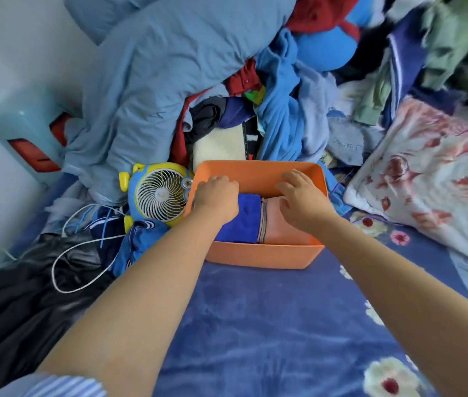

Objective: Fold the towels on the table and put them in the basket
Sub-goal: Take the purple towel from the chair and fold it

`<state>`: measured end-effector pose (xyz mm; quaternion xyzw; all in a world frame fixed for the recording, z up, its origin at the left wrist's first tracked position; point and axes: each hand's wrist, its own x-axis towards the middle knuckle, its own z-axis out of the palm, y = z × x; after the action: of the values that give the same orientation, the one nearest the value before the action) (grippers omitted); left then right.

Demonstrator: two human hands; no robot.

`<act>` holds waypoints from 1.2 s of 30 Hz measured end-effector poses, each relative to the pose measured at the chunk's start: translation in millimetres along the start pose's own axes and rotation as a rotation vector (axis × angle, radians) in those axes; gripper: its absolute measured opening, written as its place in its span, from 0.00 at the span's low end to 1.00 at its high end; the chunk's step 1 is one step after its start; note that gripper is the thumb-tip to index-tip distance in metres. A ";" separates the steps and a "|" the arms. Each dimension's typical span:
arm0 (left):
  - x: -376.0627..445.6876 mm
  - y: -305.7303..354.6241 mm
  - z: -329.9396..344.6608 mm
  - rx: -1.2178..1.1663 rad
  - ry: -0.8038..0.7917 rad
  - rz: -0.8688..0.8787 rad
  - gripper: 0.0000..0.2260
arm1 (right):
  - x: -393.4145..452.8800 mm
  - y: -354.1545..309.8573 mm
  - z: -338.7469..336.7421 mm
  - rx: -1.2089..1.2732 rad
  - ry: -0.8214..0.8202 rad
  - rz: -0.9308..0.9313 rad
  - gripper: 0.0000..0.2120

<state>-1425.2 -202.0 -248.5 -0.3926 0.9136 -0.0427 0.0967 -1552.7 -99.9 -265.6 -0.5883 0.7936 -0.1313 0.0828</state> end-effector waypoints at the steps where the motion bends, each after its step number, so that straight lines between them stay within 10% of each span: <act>1: -11.4 3.9 -10.6 0.006 0.006 0.008 0.14 | -12.9 -3.1 -12.9 -0.014 0.025 0.009 0.19; 16: -279.4 138.7 -172.9 0.011 0.161 0.539 0.14 | -345.7 -80.4 -202.9 -0.223 0.578 0.513 0.14; 36: -775.2 515.0 -206.0 0.056 0.425 1.626 0.13 | -987.8 -130.9 -245.1 -0.382 0.736 1.520 0.14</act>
<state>-1311.8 715.3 -15.5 0.4071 0.9092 -0.0554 -0.0672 -1213.1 835.4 -15.1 0.1780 0.9564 -0.0871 -0.2143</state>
